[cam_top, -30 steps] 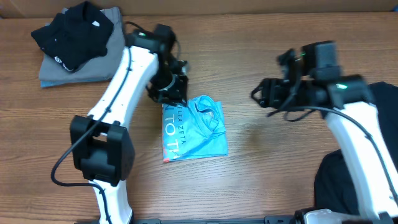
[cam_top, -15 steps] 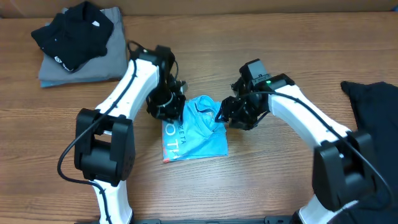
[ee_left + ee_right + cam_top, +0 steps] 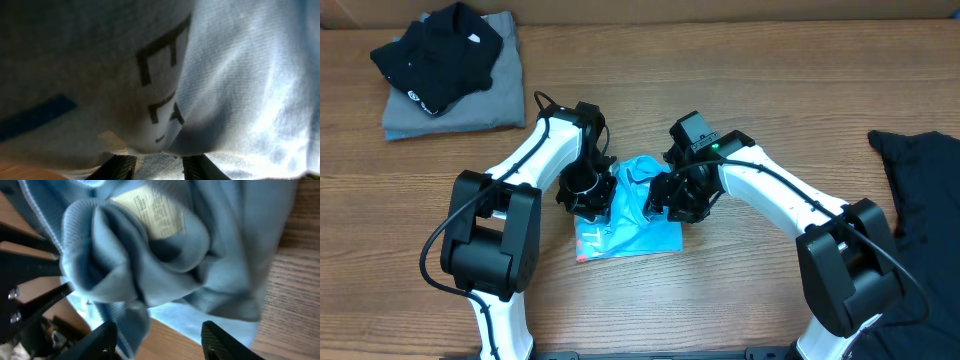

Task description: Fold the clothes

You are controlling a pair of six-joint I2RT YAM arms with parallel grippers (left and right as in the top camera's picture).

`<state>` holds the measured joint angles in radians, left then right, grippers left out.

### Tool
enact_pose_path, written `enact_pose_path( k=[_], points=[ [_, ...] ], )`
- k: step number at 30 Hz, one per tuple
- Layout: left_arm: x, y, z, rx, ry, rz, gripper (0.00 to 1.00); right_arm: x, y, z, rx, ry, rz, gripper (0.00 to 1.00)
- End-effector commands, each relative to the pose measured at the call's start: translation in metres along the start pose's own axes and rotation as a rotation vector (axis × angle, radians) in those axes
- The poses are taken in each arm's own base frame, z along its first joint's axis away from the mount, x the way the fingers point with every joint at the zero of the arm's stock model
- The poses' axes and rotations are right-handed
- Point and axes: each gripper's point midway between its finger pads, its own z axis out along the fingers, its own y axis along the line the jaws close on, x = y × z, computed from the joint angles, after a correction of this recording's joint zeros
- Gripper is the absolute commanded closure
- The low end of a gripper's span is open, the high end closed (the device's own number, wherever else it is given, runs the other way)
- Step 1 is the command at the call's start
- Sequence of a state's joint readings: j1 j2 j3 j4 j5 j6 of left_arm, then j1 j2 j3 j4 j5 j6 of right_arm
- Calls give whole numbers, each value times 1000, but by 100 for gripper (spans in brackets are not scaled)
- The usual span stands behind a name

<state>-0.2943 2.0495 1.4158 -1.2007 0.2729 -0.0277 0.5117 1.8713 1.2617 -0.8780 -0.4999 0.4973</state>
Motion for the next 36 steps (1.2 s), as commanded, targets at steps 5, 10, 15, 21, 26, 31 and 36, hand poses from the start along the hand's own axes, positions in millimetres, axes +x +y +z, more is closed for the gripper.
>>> enact_pose_path(
  k=[5, 10, 15, 21, 26, 31, 36],
  points=[
    [-1, 32, 2, -162, -13, -47, 64, -31, 5, -8, -18, -131, -15, 39],
    [-1, 31, 2, -157, -12, -47, 62, -39, 20, -13, -116, -143, -64, 39],
    [-1, 28, 2, -142, -15, -54, 61, -35, 24, -10, -121, -130, -42, 43],
    [-1, 28, 3, -139, -15, -54, 61, -25, 36, -2, -119, -113, -82, 56],
    [-2, 28, 3, -139, -16, -61, 61, -17, 22, 3, -24, -101, -67, 96],
    [-1, 28, 3, -140, -16, -61, 60, -11, 4, 0, 42, -75, -44, 96],
    [-2, 28, 3, -140, -17, -61, 60, -11, 12, -6, 17, -86, -121, 76]
  ],
)
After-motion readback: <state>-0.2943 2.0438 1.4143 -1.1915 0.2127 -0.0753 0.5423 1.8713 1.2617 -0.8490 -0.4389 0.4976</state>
